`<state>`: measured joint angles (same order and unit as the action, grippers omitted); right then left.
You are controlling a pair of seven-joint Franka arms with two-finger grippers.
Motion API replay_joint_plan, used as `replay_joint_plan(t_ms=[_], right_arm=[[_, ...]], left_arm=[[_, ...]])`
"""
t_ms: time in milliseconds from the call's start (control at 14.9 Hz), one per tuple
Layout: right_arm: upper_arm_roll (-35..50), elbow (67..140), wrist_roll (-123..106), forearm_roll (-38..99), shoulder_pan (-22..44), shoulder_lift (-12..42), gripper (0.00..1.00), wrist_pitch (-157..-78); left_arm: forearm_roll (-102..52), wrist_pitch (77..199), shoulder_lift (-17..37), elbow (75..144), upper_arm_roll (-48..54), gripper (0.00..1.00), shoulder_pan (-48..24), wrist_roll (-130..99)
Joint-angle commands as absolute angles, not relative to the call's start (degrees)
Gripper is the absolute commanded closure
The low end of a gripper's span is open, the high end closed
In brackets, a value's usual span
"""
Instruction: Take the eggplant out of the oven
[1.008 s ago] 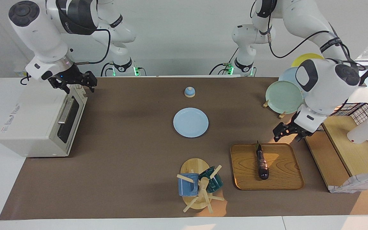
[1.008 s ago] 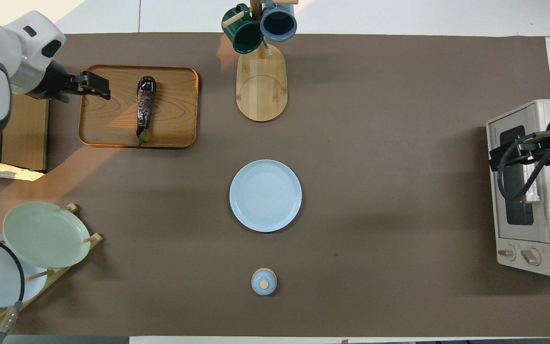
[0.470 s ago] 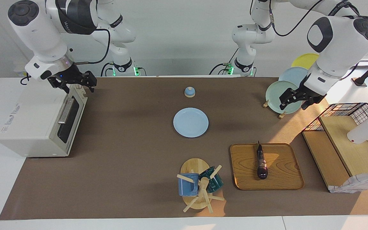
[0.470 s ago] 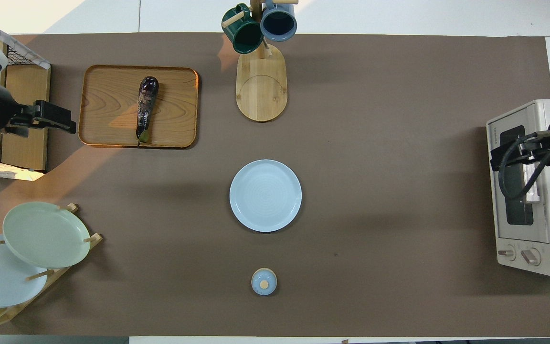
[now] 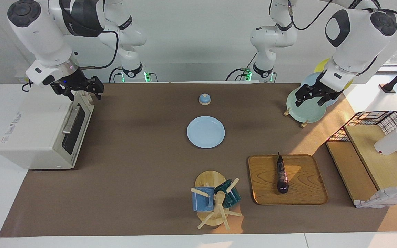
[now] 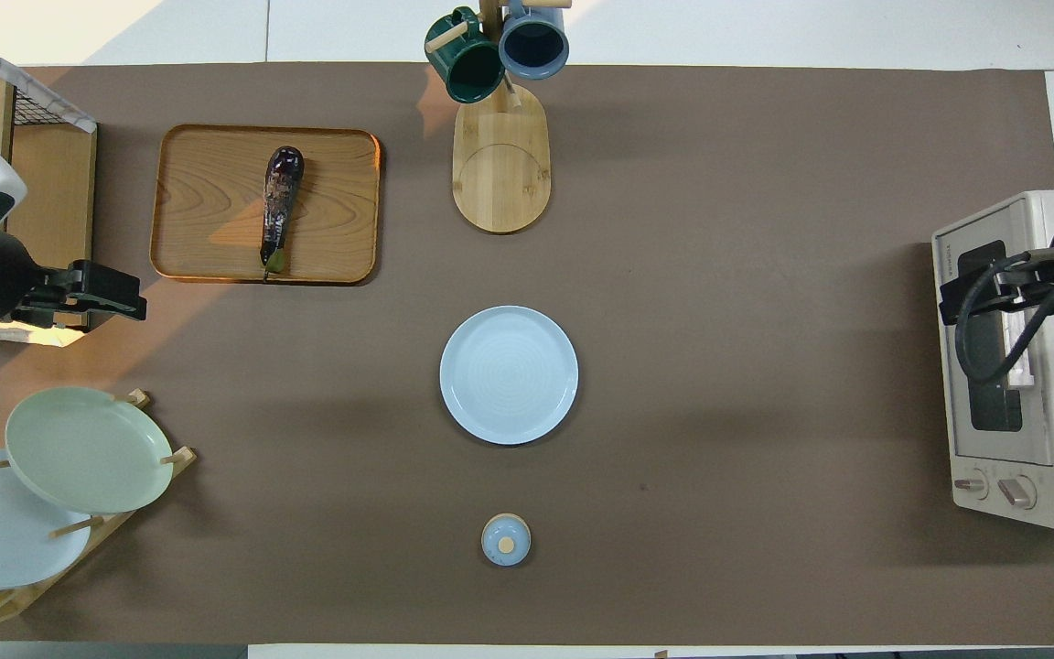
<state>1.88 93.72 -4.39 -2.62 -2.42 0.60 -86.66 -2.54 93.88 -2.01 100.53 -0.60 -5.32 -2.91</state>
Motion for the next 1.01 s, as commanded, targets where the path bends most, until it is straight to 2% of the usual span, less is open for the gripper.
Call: replay_joint_plan(t_ms=[0,336,941], right_arm=[[1.76,92.99,-3.78,-1.85,-2.28,0.53,0.00,-86.92],[2.20,93.08,-3.60,-1.58,-2.72,0.35,0.00,-86.92],[1.85,92.99,-3.52,-1.49,-2.72,0.26,0.00,-86.92]], left_arm=[[0.18,92.47,-3.25,100.29,-0.79,0.00,-6.94,-4.22],[-2.37,89.91,-2.37,96.24,-0.62,0.00,-6.59,-5.36],[-2.37,89.91,-2.46,96.50,-0.62,0.00,-6.59,-5.27]])
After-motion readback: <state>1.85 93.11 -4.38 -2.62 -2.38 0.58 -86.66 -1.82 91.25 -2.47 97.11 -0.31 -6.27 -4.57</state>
